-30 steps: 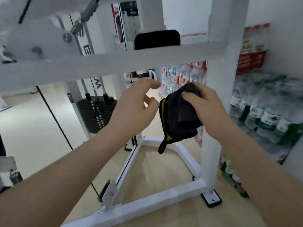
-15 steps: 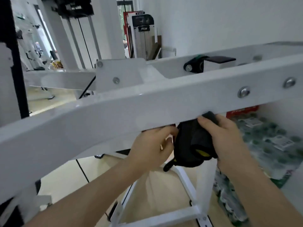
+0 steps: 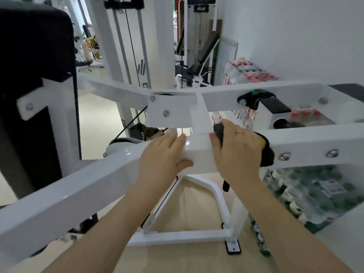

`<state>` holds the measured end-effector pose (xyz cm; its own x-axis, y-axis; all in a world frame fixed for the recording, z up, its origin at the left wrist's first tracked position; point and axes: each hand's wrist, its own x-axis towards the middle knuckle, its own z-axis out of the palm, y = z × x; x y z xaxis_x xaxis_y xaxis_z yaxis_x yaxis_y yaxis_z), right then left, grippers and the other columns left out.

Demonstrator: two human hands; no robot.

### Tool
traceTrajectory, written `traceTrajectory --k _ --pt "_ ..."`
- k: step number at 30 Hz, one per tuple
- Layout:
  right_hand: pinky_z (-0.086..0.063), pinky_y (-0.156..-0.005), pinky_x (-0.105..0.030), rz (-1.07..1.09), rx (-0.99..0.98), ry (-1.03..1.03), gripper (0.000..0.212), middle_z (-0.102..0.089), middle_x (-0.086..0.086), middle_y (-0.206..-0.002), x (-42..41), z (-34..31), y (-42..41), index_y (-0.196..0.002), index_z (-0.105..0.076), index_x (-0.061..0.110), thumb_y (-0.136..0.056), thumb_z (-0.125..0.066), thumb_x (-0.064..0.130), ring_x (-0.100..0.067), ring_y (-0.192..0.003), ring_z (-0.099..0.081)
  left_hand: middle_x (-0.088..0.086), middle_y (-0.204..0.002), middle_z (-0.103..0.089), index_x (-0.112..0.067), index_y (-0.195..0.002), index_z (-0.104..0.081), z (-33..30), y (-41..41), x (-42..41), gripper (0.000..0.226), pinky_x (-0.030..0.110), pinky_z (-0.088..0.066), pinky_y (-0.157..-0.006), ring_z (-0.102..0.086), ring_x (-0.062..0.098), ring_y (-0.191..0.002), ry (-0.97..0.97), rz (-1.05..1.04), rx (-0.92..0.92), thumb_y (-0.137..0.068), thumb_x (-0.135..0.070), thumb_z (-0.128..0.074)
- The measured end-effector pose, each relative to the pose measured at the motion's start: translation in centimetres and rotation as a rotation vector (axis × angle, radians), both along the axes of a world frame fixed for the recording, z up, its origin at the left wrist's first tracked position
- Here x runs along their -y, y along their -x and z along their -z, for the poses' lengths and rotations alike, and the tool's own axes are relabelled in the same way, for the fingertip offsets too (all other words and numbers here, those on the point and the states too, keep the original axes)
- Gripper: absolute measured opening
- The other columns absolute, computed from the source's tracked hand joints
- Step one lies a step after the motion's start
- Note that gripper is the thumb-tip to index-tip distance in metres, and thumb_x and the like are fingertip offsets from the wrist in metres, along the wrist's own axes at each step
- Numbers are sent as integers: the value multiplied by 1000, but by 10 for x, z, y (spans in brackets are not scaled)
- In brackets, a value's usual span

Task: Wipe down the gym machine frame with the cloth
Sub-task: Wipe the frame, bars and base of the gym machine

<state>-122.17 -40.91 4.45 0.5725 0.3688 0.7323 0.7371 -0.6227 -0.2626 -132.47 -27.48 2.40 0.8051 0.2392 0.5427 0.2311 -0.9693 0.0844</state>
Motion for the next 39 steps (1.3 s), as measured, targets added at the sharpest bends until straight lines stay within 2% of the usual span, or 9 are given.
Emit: traceTrajectory --k 6,9,13,16,20,23,32,36,39 --pt "-44 -63 -29 -323 -14 162 45 -67 -10 -80 -5 -3 9 -107 -57 1 -86 -34 34 -28 -68 -63 15 -97 -67 1 -97 -61 -6 -2 2 59 39 -50 -79 -64 34 -92 146 1 -60 -58 -38 -85" --pt "-46 -78 -38 -123 51 149 38 -65 -16 -98 -1 7 3 -99 -60 1 -88 -36 29 -35 -88 -62 20 -98 -65 4 -95 -60 -7 -3 3 56 42 -47 -84 -62 36 -95 131 10 -62 -59 -30 -85" --pt "-29 -92 -39 -36 -20 57 34 -62 -13 -104 -20 23 31 -105 -63 9 -89 -40 27 -37 -95 -57 18 -115 -60 4 -109 -57 -21 12 9 41 38 -37 -94 -54 32 -110 194 75 -58 -77 -16 -71" --pt "-35 -94 -40 -222 -41 71 39 -64 -11 -106 -44 23 62 -116 -62 10 -87 -40 24 -34 -97 -58 11 -126 -56 -4 -125 -52 -27 59 7 44 34 -37 -94 -50 28 -118 200 -40 -50 -83 -12 -61" --pt "-34 -101 -41 -444 -180 148 44 -59 -13 -122 -80 19 125 -127 -54 7 -87 -41 18 -32 -114 -51 13 -99 -68 -2 -107 -62 -27 159 -6 54 38 -51 -72 -65 32 -87 -22 -234 2 -58 -12 -84" --pt "-34 -100 -42 -514 -212 161 41 -61 -15 -119 -102 16 164 -123 -57 5 -85 -42 11 -35 -111 -52 11 -124 -57 -7 -123 -53 -33 227 -27 51 43 -42 -91 -53 32 -111 37 -387 -85 -78 -20 -71" --pt "-34 -98 -33 -995 -121 311 33 -64 -6 -111 -139 11 306 -118 -58 14 -87 -50 18 -23 -106 -54 14 -99 -65 -6 -98 -65 -33 363 -70 50 41 -44 -74 -62 36 -87 -26 -604 -225 -62 -36 -82" --pt "-34 -78 -32 -589 -203 289 32 -65 -8 -93 -157 -1 287 -115 -55 13 -97 -36 31 -28 -91 -57 8 -104 -63 -10 -108 -60 -23 407 -89 47 37 -40 -77 -58 32 -94 55 -603 -286 -71 -38 -72" --pt "-34 -78 -35 -377 -146 297 31 -64 -6 -86 -169 1 308 -107 -56 15 -96 -37 37 -28 -86 -57 11 -88 -67 -3 -108 -63 -12 426 -97 64 37 -48 -61 -63 33 -71 11 -457 -358 -52 -26 -86"
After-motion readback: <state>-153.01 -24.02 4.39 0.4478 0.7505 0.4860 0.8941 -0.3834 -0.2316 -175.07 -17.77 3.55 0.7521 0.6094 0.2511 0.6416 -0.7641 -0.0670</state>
